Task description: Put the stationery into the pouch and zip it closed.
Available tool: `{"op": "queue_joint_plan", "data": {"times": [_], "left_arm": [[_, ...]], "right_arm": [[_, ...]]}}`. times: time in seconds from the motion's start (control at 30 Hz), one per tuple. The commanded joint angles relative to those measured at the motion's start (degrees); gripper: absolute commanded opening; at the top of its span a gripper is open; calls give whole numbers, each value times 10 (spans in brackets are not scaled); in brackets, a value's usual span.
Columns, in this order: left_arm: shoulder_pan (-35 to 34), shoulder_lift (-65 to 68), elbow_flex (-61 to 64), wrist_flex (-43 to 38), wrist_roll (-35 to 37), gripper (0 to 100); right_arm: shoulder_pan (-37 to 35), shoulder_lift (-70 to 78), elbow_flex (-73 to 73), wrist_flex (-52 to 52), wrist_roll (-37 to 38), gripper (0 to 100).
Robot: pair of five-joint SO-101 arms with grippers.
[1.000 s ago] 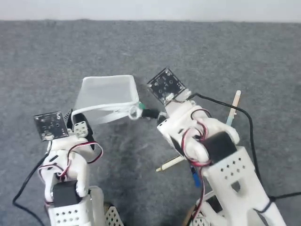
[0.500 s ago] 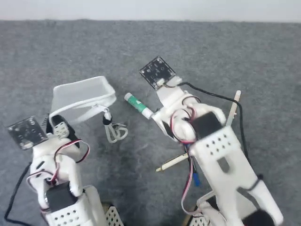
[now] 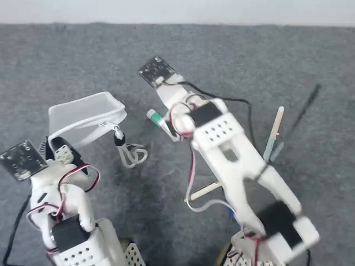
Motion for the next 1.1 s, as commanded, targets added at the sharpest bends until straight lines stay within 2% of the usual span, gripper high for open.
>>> {"op": "queue_joint_plan", "data": {"times": [0.0,0.47,1.07], "left_arm": [[-3,-7,-41,3,11,9],[-11,-7,-42,1,11,9],[-10,-8,-42,0,11,9]], "right_arm": [[-5,65,-98,-11,25,176],[-23,355,-354,-11,22,176],[-21,453,-408,-9,26,173]]}}
